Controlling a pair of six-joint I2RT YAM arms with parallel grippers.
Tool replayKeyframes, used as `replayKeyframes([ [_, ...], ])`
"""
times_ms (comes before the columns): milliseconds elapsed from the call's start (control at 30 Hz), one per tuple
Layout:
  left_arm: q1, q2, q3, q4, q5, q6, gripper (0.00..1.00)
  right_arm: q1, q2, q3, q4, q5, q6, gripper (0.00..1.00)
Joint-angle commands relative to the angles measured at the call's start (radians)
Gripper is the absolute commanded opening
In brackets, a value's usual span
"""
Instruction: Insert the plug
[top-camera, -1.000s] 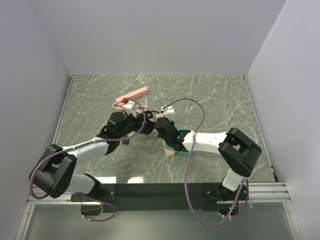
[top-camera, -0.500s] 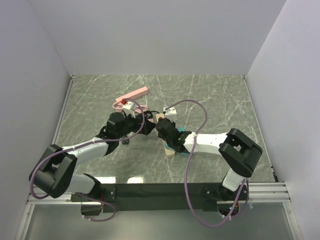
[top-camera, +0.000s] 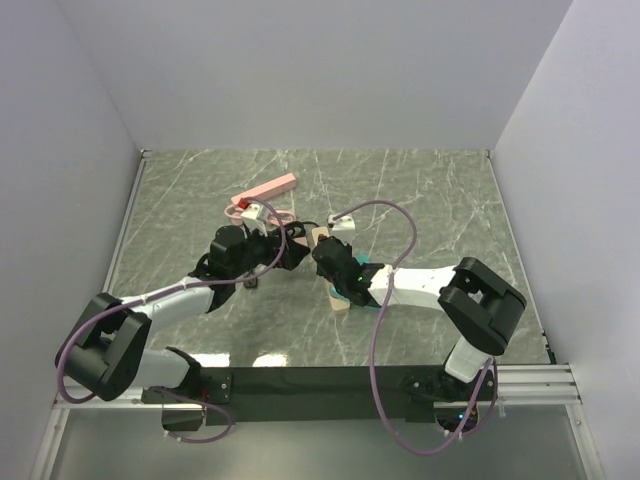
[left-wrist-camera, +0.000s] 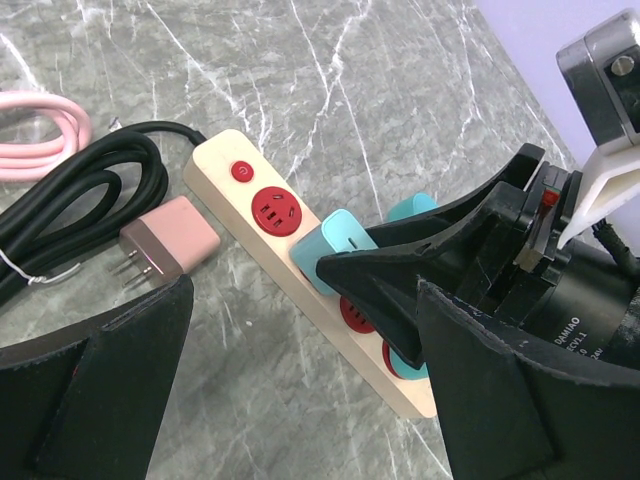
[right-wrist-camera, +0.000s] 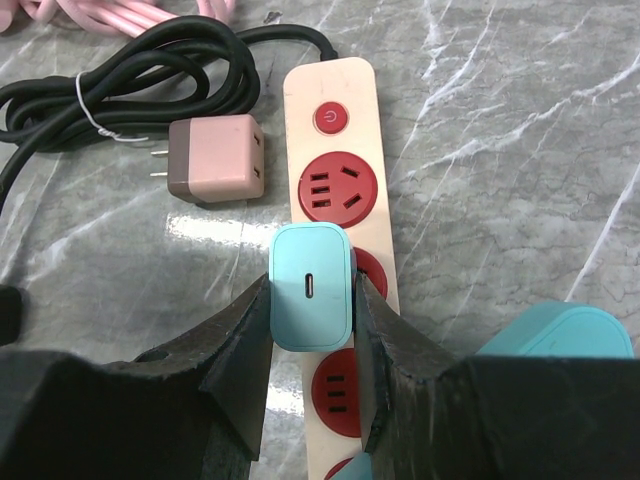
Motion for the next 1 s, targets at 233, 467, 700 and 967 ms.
replayKeyframes([
  [233,0.004,-0.057,-0.002,0.02,0.002,-0.004,0.99,0.024,-0.011,0.033,-0.3,-0.161,0.01,0.17],
  [467,0.004,-0.078,-0.002,0.005,-0.006,-0.001,0.99,0.023,-0.074,0.074,-0.323,-0.084,-0.048,0.57],
  [700,0.004,-0.111,-0.015,-0.009,-0.03,-0.005,0.99,0.017,-0.135,0.093,-0.328,-0.026,-0.086,0.92],
  [967,0.004,-0.149,-0.059,-0.034,-0.137,-0.042,0.99,0.017,-0.334,0.076,-0.294,0.04,-0.192,0.92],
])
